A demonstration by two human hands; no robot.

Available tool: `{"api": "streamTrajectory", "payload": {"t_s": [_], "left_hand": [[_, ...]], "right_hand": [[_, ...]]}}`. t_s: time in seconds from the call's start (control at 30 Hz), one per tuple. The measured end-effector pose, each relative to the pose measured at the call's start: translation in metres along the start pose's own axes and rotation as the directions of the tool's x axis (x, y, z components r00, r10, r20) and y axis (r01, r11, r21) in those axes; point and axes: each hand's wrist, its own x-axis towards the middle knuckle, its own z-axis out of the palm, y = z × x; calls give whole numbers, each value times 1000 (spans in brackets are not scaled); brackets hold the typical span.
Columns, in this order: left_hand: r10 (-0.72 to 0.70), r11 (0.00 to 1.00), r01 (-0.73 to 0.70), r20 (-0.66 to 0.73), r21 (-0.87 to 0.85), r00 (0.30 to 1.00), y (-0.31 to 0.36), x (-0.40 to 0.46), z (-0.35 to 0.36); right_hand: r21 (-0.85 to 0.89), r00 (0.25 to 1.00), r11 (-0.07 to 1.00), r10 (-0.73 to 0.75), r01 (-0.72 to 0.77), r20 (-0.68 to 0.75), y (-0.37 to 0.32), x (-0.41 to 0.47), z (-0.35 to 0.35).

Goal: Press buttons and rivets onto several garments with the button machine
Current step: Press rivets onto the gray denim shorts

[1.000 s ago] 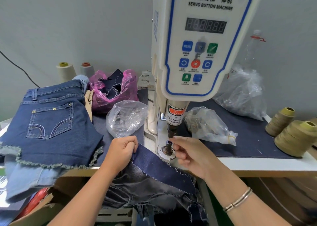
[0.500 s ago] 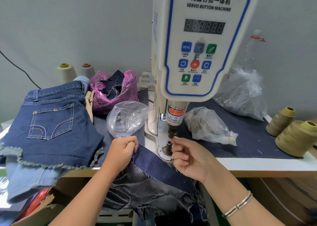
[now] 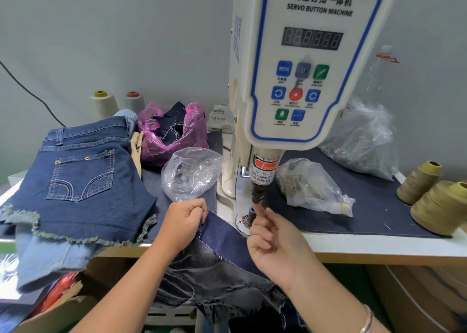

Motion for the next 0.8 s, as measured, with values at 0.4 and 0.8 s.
{"api": "streamTrajectory", "payload": {"t_s": [0.4, 0.8], "left_hand": [[-114, 973, 94, -87, -208, 990, -8, 9, -2], [-78, 976, 63, -64, -210, 995, -11, 10, -2]], "right_hand": [[-891, 940, 327, -238, 315, 245, 43, 88, 89], [-532, 793, -833, -221, 149, 568, 43, 170, 114]]}}
